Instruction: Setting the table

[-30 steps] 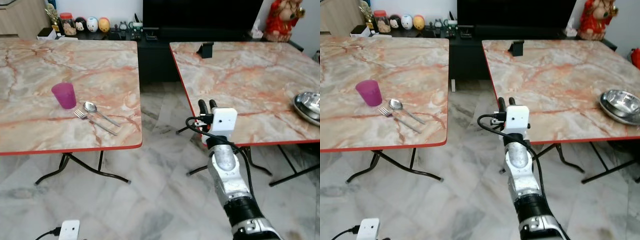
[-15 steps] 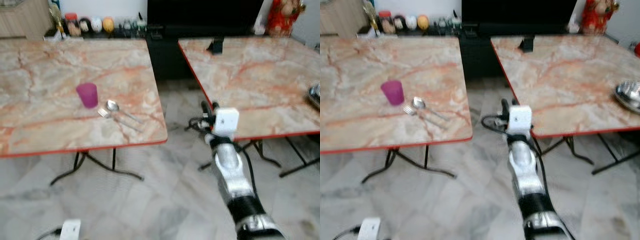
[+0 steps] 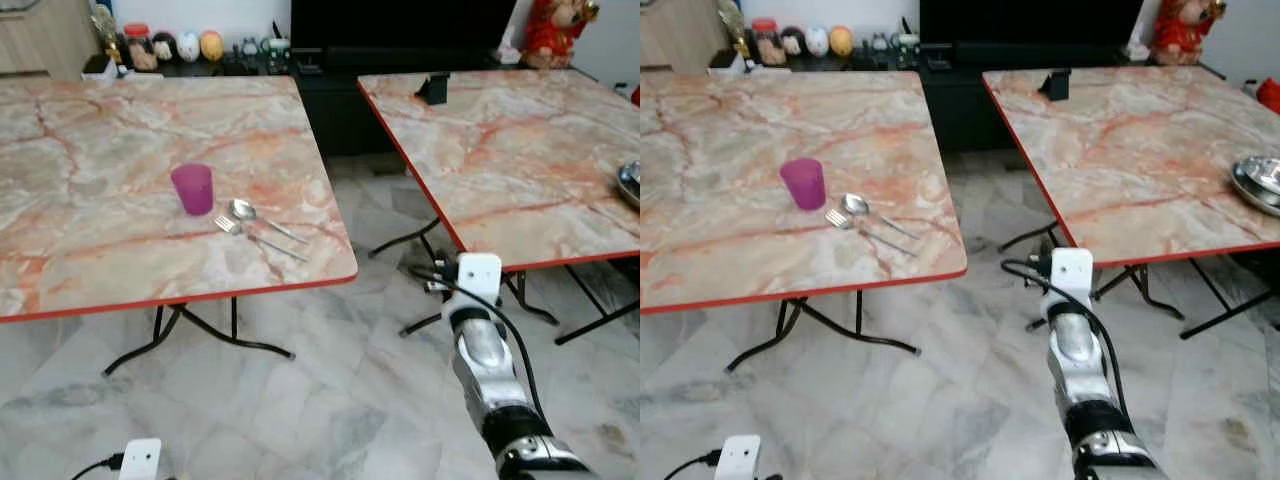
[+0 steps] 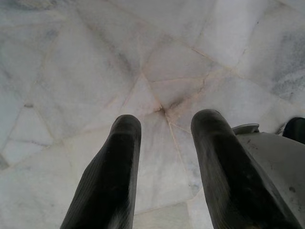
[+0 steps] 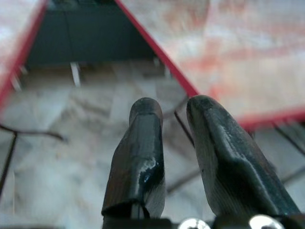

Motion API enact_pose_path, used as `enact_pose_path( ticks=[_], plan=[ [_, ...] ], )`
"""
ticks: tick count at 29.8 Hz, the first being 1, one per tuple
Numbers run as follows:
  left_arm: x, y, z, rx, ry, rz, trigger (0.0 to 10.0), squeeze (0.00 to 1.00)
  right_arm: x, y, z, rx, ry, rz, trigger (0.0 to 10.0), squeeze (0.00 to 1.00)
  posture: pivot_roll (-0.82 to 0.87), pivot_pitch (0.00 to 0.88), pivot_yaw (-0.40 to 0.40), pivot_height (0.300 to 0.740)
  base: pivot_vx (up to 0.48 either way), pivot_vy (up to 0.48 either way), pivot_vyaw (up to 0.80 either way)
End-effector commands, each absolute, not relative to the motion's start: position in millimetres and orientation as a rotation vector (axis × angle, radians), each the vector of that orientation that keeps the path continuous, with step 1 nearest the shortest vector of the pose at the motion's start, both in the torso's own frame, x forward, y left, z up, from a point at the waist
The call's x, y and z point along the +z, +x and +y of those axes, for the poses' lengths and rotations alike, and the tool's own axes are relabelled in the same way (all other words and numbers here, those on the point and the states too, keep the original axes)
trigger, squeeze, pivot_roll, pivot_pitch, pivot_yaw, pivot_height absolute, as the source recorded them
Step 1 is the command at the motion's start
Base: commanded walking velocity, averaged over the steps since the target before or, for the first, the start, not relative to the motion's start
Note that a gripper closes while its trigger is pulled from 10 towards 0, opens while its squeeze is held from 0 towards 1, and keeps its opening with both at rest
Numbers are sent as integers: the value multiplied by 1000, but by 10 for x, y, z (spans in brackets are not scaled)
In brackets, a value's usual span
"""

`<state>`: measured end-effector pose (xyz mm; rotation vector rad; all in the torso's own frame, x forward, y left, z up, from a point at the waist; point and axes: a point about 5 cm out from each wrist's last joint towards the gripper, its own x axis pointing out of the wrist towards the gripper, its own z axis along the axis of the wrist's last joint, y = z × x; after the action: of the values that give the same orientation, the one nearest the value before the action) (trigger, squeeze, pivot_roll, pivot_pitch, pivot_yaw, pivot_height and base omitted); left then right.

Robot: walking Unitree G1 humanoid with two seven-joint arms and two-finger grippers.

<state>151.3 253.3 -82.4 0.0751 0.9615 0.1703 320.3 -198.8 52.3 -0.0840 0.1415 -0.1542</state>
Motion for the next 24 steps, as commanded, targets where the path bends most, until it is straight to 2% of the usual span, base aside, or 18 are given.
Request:
enact_pose_path(
  ticks=[1, 6, 8, 11, 15, 24],
  plan=[
    [-838, 1497, 2507, 161, 75, 967, 10000, 0, 322, 3073, -2103, -206, -67, 243, 10000, 0, -21, 0, -37, 740, 0, 0, 0],
    [-838, 1499, 2504, 162, 74, 966, 10000, 0, -133, 2696, -2193, -256, -29, 481, 10000, 0, -16, 0, -40, 740, 0, 0, 0],
    [-838, 1499, 2503, 161, 75, 966, 10000, 0, -365, 2452, -2172, -259, -11, 611, 10000, 0, -16, 0, -39, 740, 0, 0, 0],
    [-837, 1501, 2502, 156, 79, 967, 10000, 0, -513, 2271, -2133, -247, -5, 697, 10000, 0, -9, 0, -39, 740, 0, 0, 0],
    [-835, 1503, 2507, 153, 84, 966, 10000, 0, -781, 1879, -2025, -188, -23, 875, 10000, 0, 2, 0, -34, 740, 0, 0, 0],
    [-824, 1508, 2516, 190, 42, 934, 10000, 0, -865, 1738, -1975, -169, 47, 939, 10000, 0, -13, 0, -24, 740, 0, 0, 0]
  ],
)
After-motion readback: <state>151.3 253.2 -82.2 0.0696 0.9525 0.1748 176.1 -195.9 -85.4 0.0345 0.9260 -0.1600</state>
